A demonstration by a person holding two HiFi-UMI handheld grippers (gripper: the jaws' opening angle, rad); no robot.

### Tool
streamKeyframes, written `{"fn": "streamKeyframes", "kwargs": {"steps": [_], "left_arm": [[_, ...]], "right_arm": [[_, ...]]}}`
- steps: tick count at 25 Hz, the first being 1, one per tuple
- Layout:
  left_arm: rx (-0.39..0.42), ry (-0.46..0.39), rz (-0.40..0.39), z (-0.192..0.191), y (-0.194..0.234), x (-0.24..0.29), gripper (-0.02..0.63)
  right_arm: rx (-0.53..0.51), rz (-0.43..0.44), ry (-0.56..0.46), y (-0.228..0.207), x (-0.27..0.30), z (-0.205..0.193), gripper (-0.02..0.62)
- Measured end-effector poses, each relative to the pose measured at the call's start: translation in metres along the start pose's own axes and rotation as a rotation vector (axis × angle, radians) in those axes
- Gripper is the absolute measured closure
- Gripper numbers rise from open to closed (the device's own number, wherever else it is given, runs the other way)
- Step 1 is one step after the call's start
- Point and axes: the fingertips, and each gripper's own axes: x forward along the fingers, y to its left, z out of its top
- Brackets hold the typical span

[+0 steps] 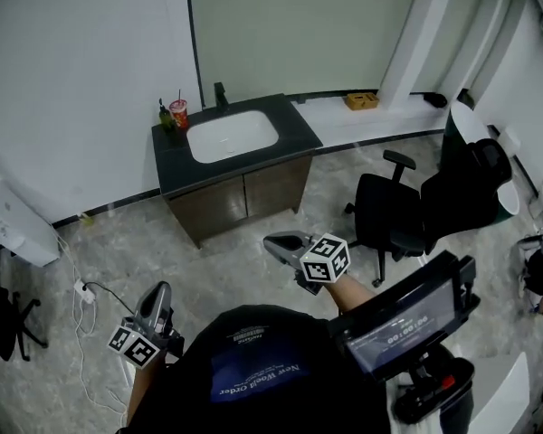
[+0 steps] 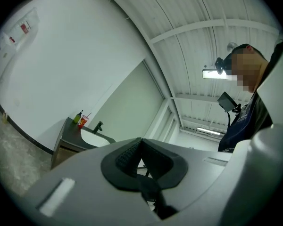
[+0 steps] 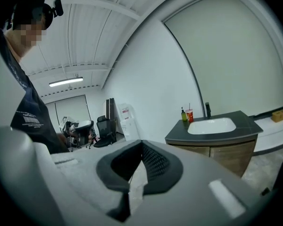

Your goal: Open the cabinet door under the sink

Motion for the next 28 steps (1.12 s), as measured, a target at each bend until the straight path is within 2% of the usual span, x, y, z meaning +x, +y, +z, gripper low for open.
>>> {"fn": "streamKeyframes", "kwargs": {"steps": [7, 14, 21, 24, 28], "left_arm": [[-0.034, 0.011, 0.051, 0.003, 0.044, 0.024, 0.606], [-0.024, -0.007, 0.110, 0.007, 0.061, 0.113, 0.606], [-0.019, -0.021, 0.172, 0.011, 0.066, 0.205, 0.606], [-0.015, -0.016, 0.193, 0.010, 0.066, 0.232, 0.606], [-0.025, 0.006, 0.216, 0.005, 0.076, 0.249, 0.606]], "right_arm": [[0.020, 0.018, 0.025, -0.040, 0.042, 0.008, 0.594], [0.003, 0.120, 0.069, -0.121, 0.073, 0.024, 0.594], [-0.015, 0.228, 0.090, -0.204, 0.097, 0.061, 0.594], [-0.015, 0.261, 0.103, -0.227, 0.102, 0.065, 0.594], [0.006, 0.264, 0.114, -0.252, 0.108, 0.062, 0.594]]}}
